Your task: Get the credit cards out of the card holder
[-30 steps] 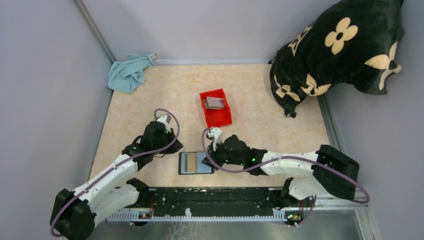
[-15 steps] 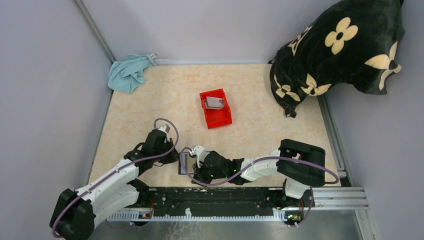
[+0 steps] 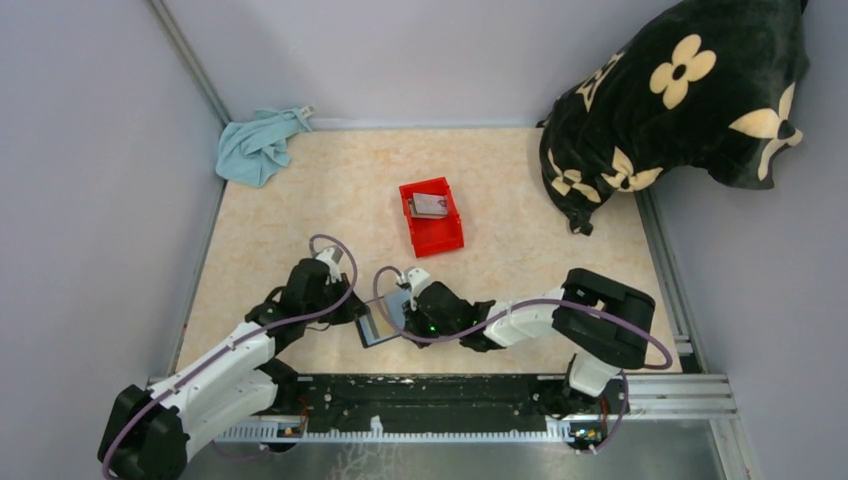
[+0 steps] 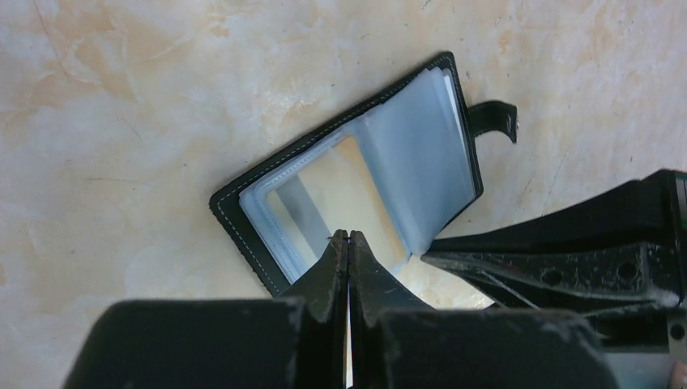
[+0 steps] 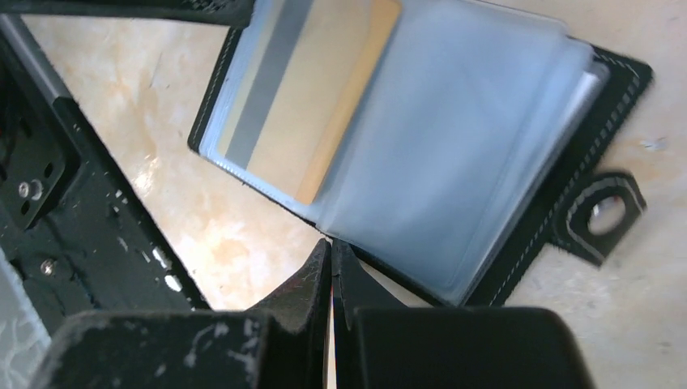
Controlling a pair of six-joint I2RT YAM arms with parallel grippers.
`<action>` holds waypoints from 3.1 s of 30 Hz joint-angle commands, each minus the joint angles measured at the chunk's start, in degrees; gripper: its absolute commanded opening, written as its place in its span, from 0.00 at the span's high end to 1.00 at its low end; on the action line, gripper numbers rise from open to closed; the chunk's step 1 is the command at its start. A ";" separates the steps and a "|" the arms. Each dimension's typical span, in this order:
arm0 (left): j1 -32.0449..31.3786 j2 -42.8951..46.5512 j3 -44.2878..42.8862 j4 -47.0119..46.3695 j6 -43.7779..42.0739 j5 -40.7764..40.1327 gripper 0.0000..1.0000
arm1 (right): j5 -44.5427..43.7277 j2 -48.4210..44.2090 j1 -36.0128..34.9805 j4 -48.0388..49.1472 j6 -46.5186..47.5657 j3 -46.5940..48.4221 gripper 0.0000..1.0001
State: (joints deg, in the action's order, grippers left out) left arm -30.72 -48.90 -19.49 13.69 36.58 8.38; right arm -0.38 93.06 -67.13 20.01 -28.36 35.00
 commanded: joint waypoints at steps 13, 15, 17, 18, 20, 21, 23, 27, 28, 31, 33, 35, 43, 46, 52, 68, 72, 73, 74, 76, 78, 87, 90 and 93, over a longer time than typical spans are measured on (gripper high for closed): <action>0.21 7.11 6.28 -4.07 4.98 7.86 1.00 | 4.37 -8.40 2.31 -3.61 5.06 3.69 1.00; 0.21 8.96 8.23 -4.70 6.35 8.54 1.00 | 5.15 -6.98 3.15 -3.91 5.45 5.73 1.00; 0.21 10.42 9.74 -4.44 7.56 8.50 1.00 | 6.91 -5.31 4.64 -2.95 5.43 6.99 1.00; 0.22 10.94 10.32 -4.26 7.96 8.38 1.00 | 7.55 -4.47 5.10 -2.54 5.42 7.65 1.00; 0.18 11.79 11.27 -3.45 8.67 7.61 1.00 | 8.36 -2.65 5.63 -2.66 5.87 9.37 1.00; 0.15 12.06 11.57 -3.13 8.88 7.31 1.00 | 8.69 -1.83 5.76 -2.77 6.15 10.30 1.00; 0.22 12.20 12.20 -2.96 9.15 6.81 1.00 | 9.56 -0.10 5.79 -3.03 6.77 12.13 1.00; 0.20 10.92 12.60 -3.14 9.22 5.67 1.00 | 10.77 4.24 5.75 -3.58 7.52 14.95 1.00; 0.19 10.42 12.45 -3.08 9.21 5.42 1.00 | 10.90 5.05 5.74 -3.71 7.59 15.36 0.99; 0.21 9.32 12.01 -2.23 8.94 4.94 1.00 | 11.29 7.13 5.94 -3.62 7.51 15.86 0.94; 0.20 9.14 11.91 -1.95 8.74 4.60 1.00 | 11.22 8.30 6.19 -3.20 7.17 15.53 0.93; 0.20 9.30 11.94 -1.88 8.73 4.49 1.00 | 10.54 8.58 6.64 -3.01 6.81 14.71 0.93; 0.17 9.75 12.02 -2.13 8.64 4.19 1.00 | 10.18 6.78 9.54 -2.21 6.59 10.73 0.90; 0.22 9.71 11.89 -2.11 8.82 4.17 1.00 | 10.08 7.06 9.83 -2.43 6.98 10.60 0.89; 0.21 11.18 11.42 -0.19 9.45 3.56 1.00 | 12.57 9.24 9.82 -0.83 6.74 10.59 0.79; 0.15 13.76 13.12 3.05 12.58 0.59 1.00 | 15.03 11.15 9.80 2.28 5.27 9.47 0.76; 0.14 12.96 13.46 2.33 12.59 0.86 1.00 | 15.57 11.36 9.82 2.93 5.03 9.34 0.76; 0.09 12.88 13.45 2.20 12.63 0.77 1.00 | 15.82 11.44 9.83 3.15 4.92 9.38 0.76; 0.13 12.81 13.42 2.06 12.71 0.77 1.00 | 16.22 11.44 9.83 3.42 4.79 9.38 0.76; 0.10 12.42 13.38 1.75 12.81 0.63 1.00 | 17.02 11.36 9.83 4.19 4.49 9.17 0.76; 0.13 11.61 13.16 1.48 12.80 0.57 1.00 | 17.96 11.28 9.83 5.26 4.02 8.91 0.76; 0.16 6.97 12.03 -0.53 11.79 0.78 1.00 | 23.75 10.71 9.91 13.22 -0.01 6.48 0.71; 0.15 6.84 12.12 -0.73 11.73 0.90 1.00 | 25.41 10.18 10.04 15.52 -1.57 5.85 0.72; 0.15 6.83 12.17 -0.84 11.76 0.93 1.00 | 26.85 9.27 10.50 19.20 -3.74 4.69 0.74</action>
State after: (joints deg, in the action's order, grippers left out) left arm -30.70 -40.84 -8.34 11.40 49.52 11.05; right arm 19.70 103.31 -56.25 31.68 -27.99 40.84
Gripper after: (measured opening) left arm 0.005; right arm 0.281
